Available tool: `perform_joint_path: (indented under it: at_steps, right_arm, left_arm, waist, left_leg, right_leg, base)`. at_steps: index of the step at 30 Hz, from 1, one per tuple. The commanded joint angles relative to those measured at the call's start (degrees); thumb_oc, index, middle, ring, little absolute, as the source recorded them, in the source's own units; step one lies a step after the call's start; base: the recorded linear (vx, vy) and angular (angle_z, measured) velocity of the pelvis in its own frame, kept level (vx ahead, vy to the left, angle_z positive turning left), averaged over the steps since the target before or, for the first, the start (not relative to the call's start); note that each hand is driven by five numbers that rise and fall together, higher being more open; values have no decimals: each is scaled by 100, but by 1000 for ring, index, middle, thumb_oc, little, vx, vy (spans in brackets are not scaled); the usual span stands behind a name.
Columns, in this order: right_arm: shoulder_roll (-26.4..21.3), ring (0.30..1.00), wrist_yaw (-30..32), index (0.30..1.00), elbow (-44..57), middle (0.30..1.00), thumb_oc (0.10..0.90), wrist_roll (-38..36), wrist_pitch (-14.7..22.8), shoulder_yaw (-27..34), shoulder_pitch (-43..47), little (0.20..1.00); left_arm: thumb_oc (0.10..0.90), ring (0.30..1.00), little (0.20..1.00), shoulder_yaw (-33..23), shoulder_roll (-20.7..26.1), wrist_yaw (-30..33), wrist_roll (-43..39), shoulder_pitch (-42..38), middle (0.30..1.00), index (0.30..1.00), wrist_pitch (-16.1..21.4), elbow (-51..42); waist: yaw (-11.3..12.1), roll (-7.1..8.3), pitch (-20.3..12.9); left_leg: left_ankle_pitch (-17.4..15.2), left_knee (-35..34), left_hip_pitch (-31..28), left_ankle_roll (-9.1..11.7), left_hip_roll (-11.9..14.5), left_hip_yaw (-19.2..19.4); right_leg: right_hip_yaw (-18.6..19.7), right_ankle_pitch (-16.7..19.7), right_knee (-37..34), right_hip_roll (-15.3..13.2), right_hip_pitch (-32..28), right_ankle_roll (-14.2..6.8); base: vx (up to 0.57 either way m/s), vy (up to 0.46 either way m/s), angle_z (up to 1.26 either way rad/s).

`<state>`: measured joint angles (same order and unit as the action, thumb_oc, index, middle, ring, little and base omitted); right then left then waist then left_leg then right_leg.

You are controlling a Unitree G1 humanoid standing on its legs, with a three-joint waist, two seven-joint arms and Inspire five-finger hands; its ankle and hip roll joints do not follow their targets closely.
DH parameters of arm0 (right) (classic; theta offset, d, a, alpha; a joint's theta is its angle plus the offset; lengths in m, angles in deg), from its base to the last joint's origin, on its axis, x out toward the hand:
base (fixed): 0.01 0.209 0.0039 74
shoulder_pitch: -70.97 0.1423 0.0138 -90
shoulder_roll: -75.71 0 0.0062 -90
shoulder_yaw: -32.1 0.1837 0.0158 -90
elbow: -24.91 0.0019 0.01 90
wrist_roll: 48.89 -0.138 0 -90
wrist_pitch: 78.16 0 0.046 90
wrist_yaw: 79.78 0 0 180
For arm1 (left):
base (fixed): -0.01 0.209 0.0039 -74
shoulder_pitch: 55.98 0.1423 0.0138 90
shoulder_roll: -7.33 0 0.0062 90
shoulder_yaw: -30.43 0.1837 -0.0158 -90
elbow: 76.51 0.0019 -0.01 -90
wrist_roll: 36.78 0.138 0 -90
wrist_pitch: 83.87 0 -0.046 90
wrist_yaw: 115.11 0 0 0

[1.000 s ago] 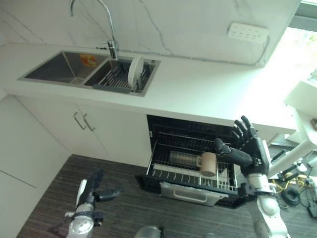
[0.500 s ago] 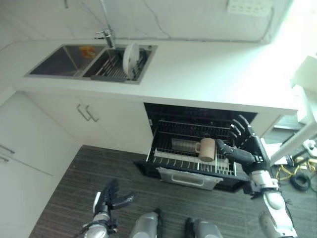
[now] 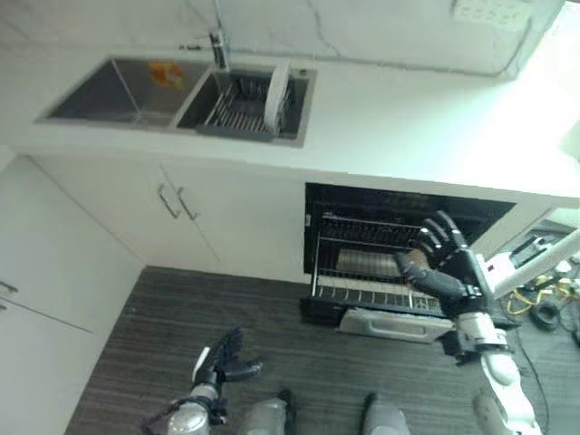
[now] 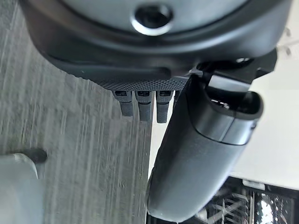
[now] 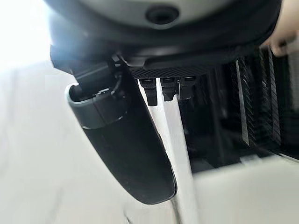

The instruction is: Place the dishes in the dishwasher.

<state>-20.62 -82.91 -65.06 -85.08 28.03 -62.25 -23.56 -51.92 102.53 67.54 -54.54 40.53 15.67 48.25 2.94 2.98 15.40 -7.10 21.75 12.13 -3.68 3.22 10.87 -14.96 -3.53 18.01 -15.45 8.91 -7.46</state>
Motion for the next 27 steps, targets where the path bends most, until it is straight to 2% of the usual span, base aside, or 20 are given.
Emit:
perform_joint_path:
  at_steps: [1,3,8,11,16,23,24,27]
  right_arm:
    - [-295,900,22,900,344,900,800,-411,818,230,646,900]
    - [-327,900,91,900,341,900,800,-371,876,219,691,900]
    - [-373,900,73,900,305,900,800,-324,650,236,739,900]
    - [-383,900,-3,900,247,900,800,-336,587,306,684,900]
    - [-371,900,-25,900,322,900,800,-238,406,328,615,900]
    - [-358,900,54,900,396,900,800,-219,413,365,552,900]
    - [-253,900,-263,900,27,900,800,-129,252,-44,927,900]
    - [-259,900,-371,900,68,900,800,-191,248,-7,892,900]
  left_arm:
    - [800,900,900,-68,108,137,-225,-161,900,900,281,-700]
    - [800,900,900,-92,71,58,-140,-88,900,900,233,-703]
    - [800,900,900,-20,-52,-11,-31,18,900,900,133,-466]
    - [800,900,900,-22,-153,-38,27,155,900,900,66,-286]
    - [800,900,900,-76,-284,20,148,207,900,900,182,81]
    - [800,900,900,-83,-281,-47,242,218,900,900,202,92]
    - [800,900,900,-43,-515,52,-379,-121,900,900,269,646]
    - [800,900,900,-44,-524,-1,-308,-106,900,900,324,686]
  waist:
    - [57,-52,-138]
    - [112,-61,-155]
    - [95,-114,-278]
    - [56,-129,-332]
    - [3,-105,-354]
    - [-12,-89,-379]
    - [-208,-364,-54]
    - [-217,-388,-57]
  left_leg:
    - [-683,-456,-536,378,219,-379]
    - [-701,-456,-599,414,256,-263]
    - [-695,-456,-687,468,306,-30]
    - [-721,-456,-778,461,283,-4]
    - [-740,-456,-860,475,307,34]
    - [-764,-456,-908,490,316,15]
    - [-456,-456,-900,266,-485,-1323]
    - [-450,-456,-859,274,-455,-1298]
  right_leg:
    - [-29,-404,-82,164,-262,-244]
    - [-77,-431,-82,121,-291,-245]
    - [-106,-475,-82,44,-301,-218]
    - [-42,-512,-82,84,-375,-195]
    - [-6,-547,-82,121,-427,-168]
    - [26,-566,-82,135,-464,-180]
    - [1054,-616,-82,1157,-523,339]
    - [996,-667,-82,1128,-537,371]
  base:
    - [-37,-101,-36]
    - [17,-36,-4]
    - [30,27,-8]
    - [72,8,-27]
    - [32,-11,-11]
    - [14,-23,-1]
    - [0,0,0]
    - [6,1,18]
